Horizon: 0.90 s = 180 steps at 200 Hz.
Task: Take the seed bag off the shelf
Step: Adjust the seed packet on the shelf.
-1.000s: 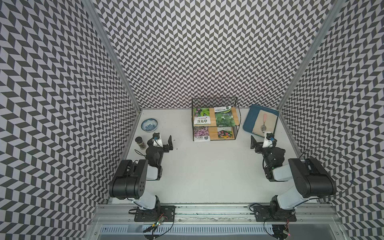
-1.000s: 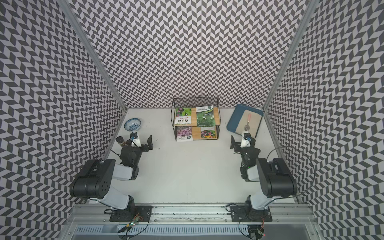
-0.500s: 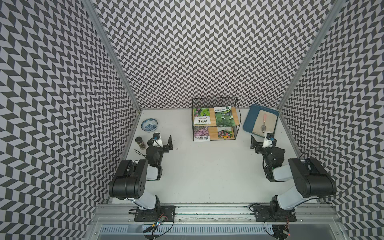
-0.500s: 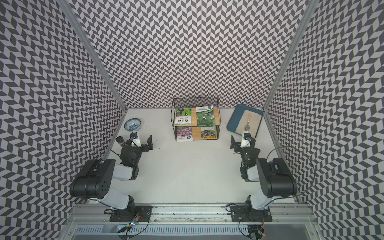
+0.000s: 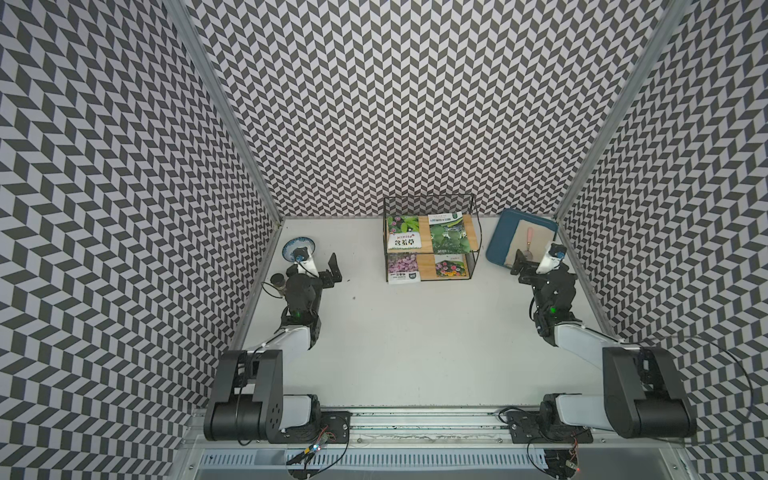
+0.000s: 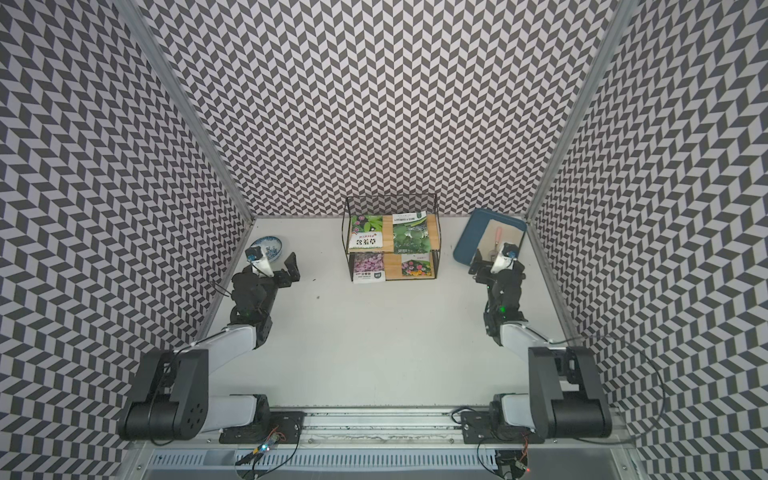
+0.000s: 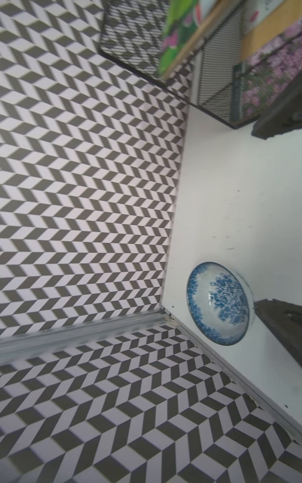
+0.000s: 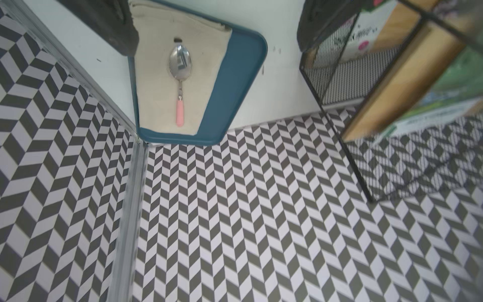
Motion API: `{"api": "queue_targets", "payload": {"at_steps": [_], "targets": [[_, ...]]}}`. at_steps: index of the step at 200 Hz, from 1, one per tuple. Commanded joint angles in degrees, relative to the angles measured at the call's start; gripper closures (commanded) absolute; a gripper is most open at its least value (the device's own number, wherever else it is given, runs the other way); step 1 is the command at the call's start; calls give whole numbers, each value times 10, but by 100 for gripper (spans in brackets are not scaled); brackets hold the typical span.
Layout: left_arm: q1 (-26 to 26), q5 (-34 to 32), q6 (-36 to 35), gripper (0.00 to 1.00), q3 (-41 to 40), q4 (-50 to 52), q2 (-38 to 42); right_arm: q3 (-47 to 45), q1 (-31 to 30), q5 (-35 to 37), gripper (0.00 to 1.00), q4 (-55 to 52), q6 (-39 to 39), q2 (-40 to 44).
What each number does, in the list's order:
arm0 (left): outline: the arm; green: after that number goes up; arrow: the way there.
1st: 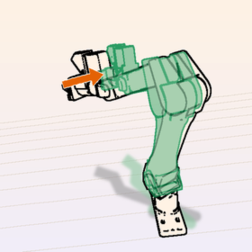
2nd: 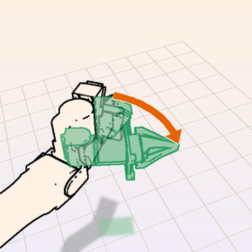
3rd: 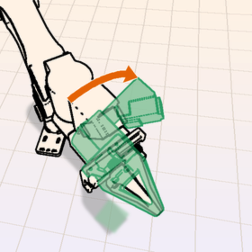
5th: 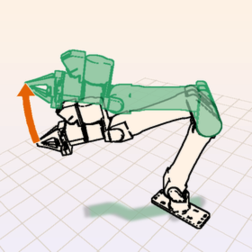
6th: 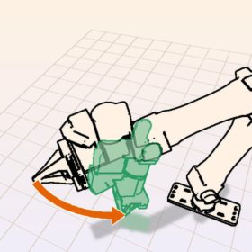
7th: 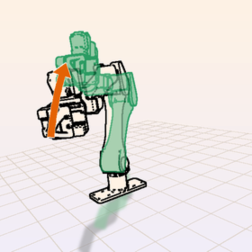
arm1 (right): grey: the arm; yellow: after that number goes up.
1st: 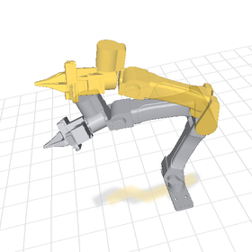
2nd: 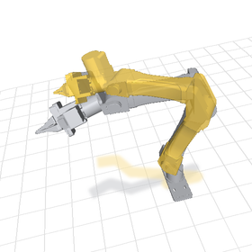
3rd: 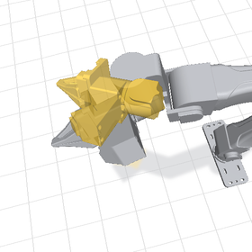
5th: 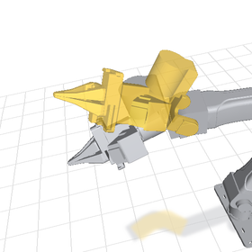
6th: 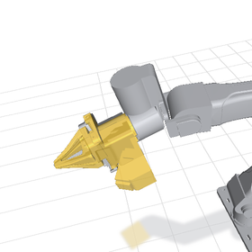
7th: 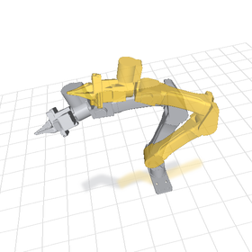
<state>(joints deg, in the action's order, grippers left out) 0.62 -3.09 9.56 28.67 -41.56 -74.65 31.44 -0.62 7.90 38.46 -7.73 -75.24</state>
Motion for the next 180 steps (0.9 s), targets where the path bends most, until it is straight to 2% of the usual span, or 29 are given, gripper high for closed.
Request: {"api": "queue_targets", "payload": {"at_steps": [1,22,43,65,111,155,180], "targets": [[14,11,91,0,31,157,24,53,-3,-24,1,-200,-49,46],[17,86,127,0,64,215,16,98,-3,-66,0,-283,-66,79],[22,164,160,0,79,243,12,138,-5,-152,1,-331,-69,111],[25,211,175,0,84,262,25,196,-29,-207,0,-387,-56,120],[44,240,183,0,89,276,73,312,-140,-208,1,-476,-21,86],[61,267,191,0,91,265,69,361,-208,-207,0,-483,-29,37],[74,273,188,0,91,263,56,386,-244,-176,1,-487,-30,-13]]}}
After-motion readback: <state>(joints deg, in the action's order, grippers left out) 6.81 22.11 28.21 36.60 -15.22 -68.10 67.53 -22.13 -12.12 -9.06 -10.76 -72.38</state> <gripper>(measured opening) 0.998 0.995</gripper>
